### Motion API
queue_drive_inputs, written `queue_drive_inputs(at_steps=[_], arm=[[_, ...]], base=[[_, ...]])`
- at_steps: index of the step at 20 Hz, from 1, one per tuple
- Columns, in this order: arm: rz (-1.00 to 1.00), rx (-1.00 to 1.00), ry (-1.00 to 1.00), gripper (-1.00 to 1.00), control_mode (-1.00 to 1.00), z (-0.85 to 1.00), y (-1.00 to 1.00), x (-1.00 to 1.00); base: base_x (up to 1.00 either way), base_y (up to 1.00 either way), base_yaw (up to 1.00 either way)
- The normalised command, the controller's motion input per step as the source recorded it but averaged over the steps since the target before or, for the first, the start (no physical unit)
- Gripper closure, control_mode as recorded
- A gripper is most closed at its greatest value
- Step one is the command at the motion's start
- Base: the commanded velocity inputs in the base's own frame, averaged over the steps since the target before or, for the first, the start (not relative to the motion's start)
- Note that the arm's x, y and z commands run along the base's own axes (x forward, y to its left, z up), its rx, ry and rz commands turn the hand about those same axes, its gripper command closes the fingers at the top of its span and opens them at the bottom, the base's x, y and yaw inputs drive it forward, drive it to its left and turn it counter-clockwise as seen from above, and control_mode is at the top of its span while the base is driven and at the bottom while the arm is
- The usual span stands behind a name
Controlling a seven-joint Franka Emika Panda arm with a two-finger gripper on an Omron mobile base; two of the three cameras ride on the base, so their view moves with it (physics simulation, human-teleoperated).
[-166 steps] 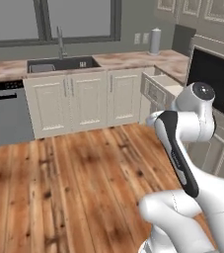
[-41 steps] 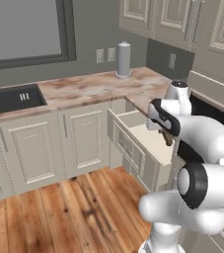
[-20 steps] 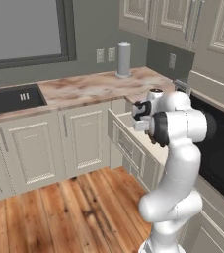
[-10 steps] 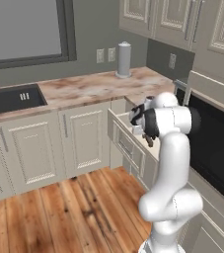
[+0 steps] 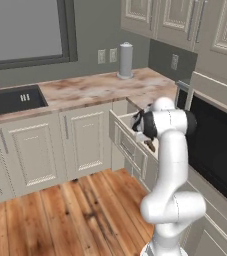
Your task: Pick up the metallic utensils from the counter and place them in the open drawer. Make sure not to pick up any wooden utensils.
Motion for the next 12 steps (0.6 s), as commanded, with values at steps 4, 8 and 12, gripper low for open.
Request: queue_drive_inputs(at_steps=[4, 8, 12], arm=[[0.03, 0.0, 0.0, 1.0, -1.0, -0.42, 0.32, 0.0], [0.0, 0.01, 0.0, 1.0, -1.0, -0.26, 0.38, 0.0], [0.0, 0.03, 0.0, 1.0, -1.0, -0.03, 0.57, 0.0]], base=[[0.0, 0.0, 0.0], [0.0, 0.0, 0.0], [0.0, 0.0, 0.0]])
